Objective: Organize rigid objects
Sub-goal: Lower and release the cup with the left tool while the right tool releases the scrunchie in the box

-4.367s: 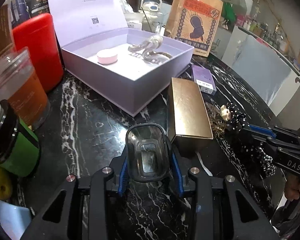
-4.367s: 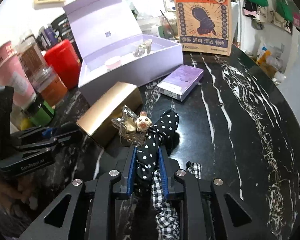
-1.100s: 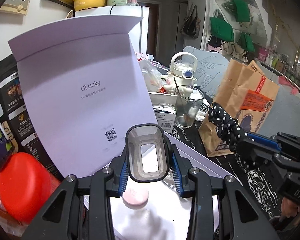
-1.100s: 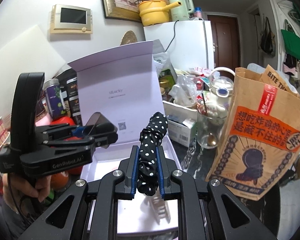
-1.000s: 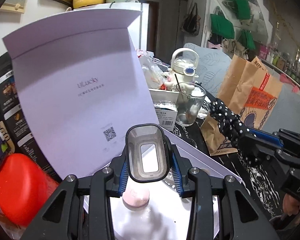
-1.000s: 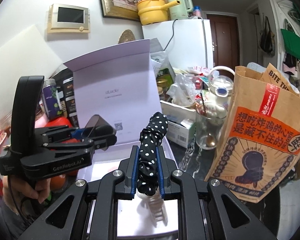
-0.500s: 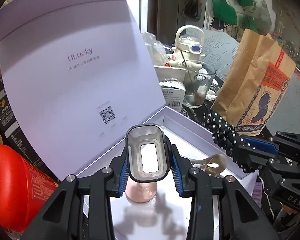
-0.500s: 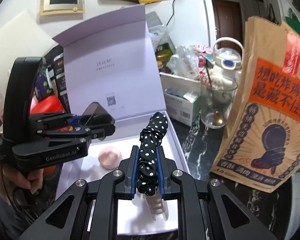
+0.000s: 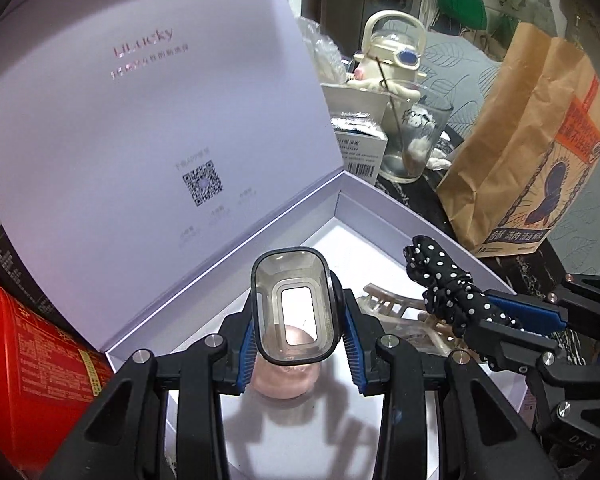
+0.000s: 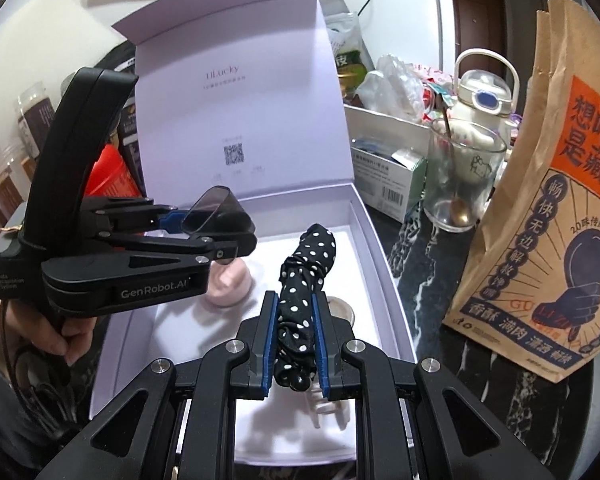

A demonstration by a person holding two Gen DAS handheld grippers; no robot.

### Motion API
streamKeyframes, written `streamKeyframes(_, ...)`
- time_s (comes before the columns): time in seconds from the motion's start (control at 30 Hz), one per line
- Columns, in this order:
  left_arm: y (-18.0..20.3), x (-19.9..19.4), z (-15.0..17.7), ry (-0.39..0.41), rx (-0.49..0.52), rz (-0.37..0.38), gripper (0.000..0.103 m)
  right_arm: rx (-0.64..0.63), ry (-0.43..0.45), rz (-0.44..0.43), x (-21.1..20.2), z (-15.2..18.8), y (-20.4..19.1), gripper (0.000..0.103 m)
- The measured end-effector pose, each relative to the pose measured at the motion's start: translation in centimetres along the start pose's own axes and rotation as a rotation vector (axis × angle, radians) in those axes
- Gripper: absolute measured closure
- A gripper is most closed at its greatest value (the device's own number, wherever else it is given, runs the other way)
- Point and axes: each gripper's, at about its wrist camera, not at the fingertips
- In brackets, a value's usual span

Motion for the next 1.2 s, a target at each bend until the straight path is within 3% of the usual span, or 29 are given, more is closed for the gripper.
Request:
streamKeyframes(0.47,-0.6,2.1,0.5,-0.082,-0.047,0.015,0.066,-0.006,-0.041,0.032,1.1,0.1,0.4,0.083)
streamKeyframes(0.7,-0.4,1.9,0.5,-0.091,-0.053,0.05,0.066,-0.008,-0.029,0.054,0.3,-0.2,0.1,0.063)
streamKeyframes(1.2,-0.3,0.5,0.2,-0.098,-0.042,0.025,0.066,0.027,0.014,0.12,-2.5,-0.6,0.1,0.059)
Point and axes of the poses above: each gripper's, at about its wrist camera, not at the fingertips, and x roughly the way its jaws point, y to its right, z to its underside, and after that the axes turned 10 degrees about x, right-handed
